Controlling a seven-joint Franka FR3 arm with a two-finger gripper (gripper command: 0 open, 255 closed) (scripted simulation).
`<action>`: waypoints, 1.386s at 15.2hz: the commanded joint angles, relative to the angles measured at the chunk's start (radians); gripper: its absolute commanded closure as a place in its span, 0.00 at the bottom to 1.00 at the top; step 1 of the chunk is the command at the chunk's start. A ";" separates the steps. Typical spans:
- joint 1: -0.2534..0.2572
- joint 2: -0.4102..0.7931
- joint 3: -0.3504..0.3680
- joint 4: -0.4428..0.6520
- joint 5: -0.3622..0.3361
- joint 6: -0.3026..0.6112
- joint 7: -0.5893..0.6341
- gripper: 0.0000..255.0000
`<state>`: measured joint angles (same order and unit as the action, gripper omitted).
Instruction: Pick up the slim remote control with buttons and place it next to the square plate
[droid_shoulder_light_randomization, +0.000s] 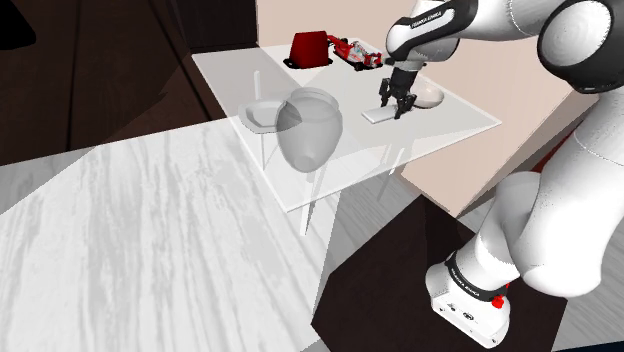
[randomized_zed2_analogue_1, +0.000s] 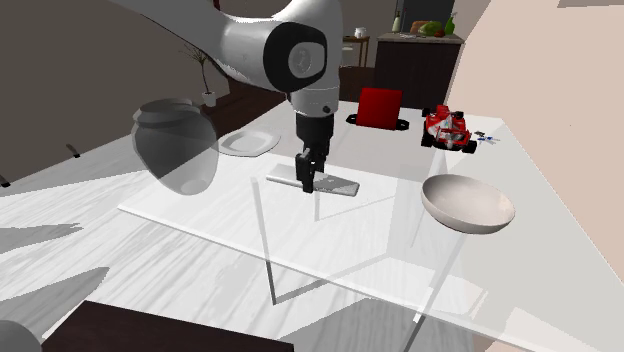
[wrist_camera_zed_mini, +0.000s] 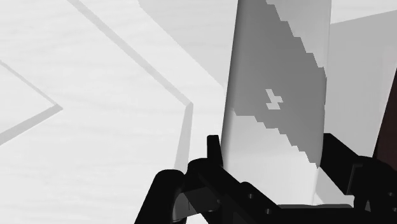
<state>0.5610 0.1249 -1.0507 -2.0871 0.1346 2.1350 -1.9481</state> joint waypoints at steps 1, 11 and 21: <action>0.026 0.009 0.020 0.012 0.008 -0.004 0.045 1.00; 0.113 0.126 0.129 0.131 0.104 -0.046 0.207 1.00; 0.104 0.229 0.190 0.150 0.192 0.006 0.214 1.00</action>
<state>0.6631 0.3481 -0.8674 -1.9268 0.3202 2.1305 -1.7307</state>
